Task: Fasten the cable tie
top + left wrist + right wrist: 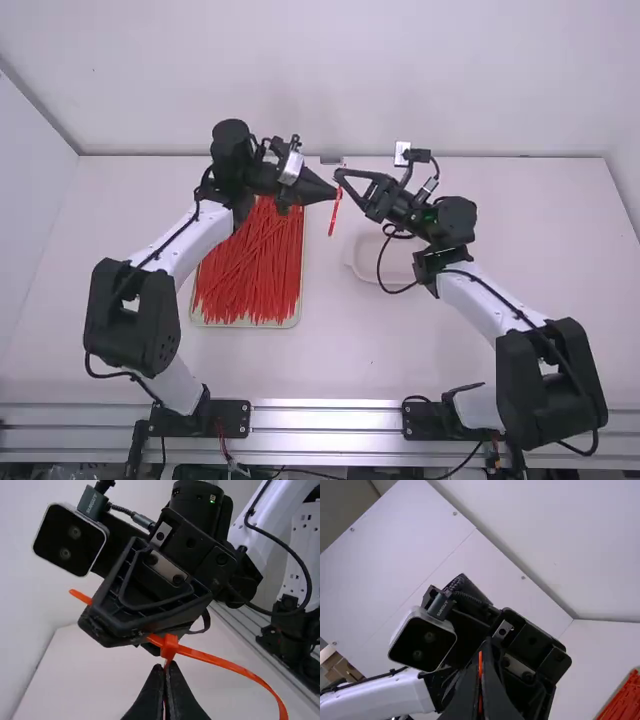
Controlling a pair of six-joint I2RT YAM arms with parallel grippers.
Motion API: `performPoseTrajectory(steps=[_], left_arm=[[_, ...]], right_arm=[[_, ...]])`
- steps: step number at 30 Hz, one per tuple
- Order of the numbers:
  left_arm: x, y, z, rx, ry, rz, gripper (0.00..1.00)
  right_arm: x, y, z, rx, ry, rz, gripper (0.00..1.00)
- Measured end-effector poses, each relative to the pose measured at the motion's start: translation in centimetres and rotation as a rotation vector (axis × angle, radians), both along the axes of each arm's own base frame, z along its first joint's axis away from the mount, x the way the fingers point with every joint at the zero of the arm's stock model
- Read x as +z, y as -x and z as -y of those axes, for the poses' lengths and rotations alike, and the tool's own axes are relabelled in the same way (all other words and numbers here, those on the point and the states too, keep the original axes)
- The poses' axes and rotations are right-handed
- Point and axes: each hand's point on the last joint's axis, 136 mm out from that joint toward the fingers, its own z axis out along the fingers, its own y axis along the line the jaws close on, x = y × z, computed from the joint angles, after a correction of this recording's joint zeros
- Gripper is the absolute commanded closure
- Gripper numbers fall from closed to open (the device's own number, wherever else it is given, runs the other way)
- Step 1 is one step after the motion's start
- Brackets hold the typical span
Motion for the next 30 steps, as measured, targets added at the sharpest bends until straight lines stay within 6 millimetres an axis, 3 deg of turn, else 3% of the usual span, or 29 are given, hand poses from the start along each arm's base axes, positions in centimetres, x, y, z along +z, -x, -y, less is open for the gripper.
performPoseTrajectory(steps=[7,30], left_arm=[[-1.4,0.4,-0.1,-0.010,-0.014,-0.059,0.98],[-4.4,2.0,-0.4,-0.022,-0.007,-0.035,0.98]], right_arm=[[-0.9,0.0,-0.2,0.025,0.020,-0.015,1.00],[-0.5,0.2,0.7,0.050,0.025,0.002,1.00]])
